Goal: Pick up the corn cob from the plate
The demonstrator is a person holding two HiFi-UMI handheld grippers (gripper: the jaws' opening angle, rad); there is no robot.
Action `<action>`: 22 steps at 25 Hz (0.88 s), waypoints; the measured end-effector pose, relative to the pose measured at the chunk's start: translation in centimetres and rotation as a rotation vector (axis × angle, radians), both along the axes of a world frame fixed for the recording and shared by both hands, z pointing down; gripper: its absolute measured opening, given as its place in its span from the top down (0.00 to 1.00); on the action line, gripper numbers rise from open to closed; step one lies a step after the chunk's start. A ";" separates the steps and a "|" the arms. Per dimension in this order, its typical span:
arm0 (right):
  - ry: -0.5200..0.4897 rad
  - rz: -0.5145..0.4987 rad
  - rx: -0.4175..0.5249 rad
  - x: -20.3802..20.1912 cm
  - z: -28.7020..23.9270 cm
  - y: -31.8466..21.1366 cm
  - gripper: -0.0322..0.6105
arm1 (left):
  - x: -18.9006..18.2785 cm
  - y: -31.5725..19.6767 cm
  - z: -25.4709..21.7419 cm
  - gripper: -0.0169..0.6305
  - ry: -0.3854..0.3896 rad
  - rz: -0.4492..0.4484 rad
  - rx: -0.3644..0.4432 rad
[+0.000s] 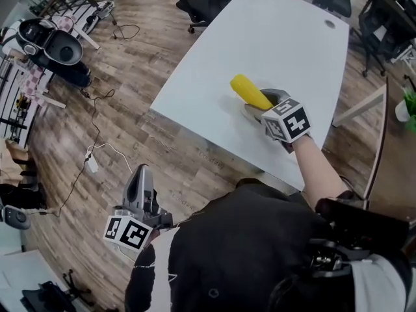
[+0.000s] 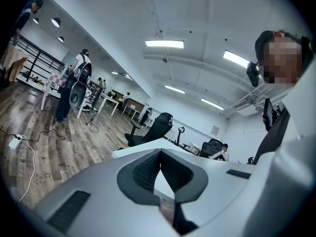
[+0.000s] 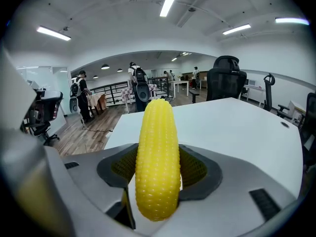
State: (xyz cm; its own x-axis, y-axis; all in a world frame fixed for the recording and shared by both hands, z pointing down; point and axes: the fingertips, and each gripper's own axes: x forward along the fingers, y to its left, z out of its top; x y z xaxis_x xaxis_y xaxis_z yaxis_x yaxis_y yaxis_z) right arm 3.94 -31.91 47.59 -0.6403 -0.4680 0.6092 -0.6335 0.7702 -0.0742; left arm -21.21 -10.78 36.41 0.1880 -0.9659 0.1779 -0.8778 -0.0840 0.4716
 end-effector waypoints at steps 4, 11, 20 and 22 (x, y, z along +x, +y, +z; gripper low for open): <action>-0.025 0.036 -0.006 -0.6 -1.0 1.6 0.57 | -0.9 0.5 -0.4 0.95 0.008 0.027 0.006; -0.076 0.072 0.005 -2.4 -3.3 5.3 0.57 | -2.2 2.1 -1.1 0.95 0.021 0.076 0.021; -0.200 0.072 0.007 -6.1 -6.5 11.5 0.57 | -4.2 4.5 -1.0 0.95 0.038 0.146 0.024; -0.219 0.074 0.004 -6.5 -7.1 13.0 0.57 | -4.0 5.0 -0.8 0.95 0.041 0.174 0.021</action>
